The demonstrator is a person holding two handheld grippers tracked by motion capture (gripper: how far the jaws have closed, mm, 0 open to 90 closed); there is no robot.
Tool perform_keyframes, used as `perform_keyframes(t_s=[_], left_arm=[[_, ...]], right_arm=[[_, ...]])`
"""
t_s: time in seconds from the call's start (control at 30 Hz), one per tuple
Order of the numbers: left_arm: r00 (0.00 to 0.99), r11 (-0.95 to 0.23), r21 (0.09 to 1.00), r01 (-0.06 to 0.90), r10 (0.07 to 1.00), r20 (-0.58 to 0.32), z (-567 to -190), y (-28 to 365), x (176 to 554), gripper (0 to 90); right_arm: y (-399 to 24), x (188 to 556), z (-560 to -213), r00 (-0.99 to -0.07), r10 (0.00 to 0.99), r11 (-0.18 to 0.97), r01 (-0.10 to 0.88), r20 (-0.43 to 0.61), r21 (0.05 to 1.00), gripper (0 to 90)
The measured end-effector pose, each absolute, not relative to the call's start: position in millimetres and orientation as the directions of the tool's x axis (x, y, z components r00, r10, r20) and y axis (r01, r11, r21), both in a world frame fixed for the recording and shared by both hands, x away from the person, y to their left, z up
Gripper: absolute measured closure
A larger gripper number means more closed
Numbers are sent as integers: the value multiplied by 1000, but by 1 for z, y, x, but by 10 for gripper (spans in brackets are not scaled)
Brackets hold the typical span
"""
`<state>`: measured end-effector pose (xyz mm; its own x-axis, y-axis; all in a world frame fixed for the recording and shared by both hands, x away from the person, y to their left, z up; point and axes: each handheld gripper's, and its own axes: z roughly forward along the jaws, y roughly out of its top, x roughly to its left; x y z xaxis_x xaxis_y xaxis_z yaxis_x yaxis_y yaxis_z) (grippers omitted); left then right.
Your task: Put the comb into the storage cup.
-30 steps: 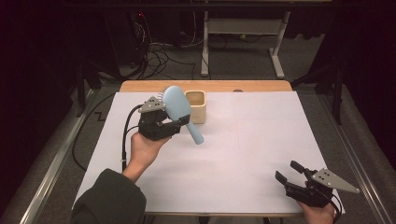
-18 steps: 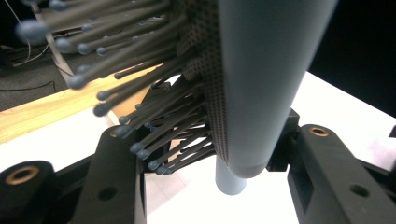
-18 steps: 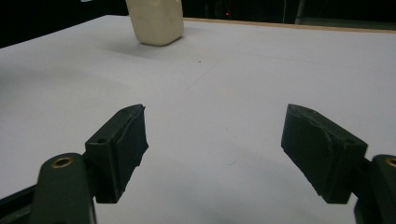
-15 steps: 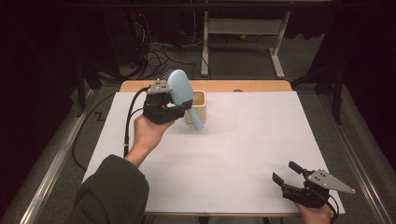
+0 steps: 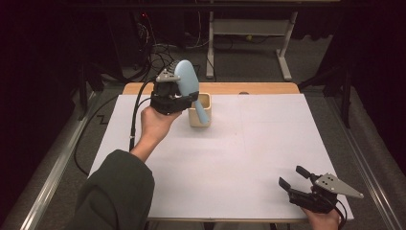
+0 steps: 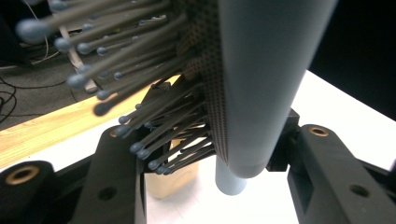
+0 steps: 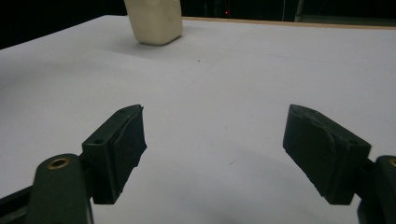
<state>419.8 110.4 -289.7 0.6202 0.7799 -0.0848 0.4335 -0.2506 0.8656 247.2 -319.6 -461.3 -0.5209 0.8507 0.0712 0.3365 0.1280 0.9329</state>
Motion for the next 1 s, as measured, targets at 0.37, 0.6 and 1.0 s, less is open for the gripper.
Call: perform_keyframes(t_s=[0.37, 0.6, 1.0], left_arm=[[596, -229, 862, 451, 797, -100, -285, 107, 437, 538], [585, -223, 865, 450, 805, -97, -280, 104, 445, 538], [540, -196, 865, 462, 836, -99, -280, 106, 459, 538]], right_arm=[[-319, 248, -462, -520, 851, 126, 340, 75, 932, 220], [-320, 248, -462, -522, 850, 125, 341, 77, 932, 221], [-320, 248, -462, -521, 850, 126, 342, 77, 931, 223]])
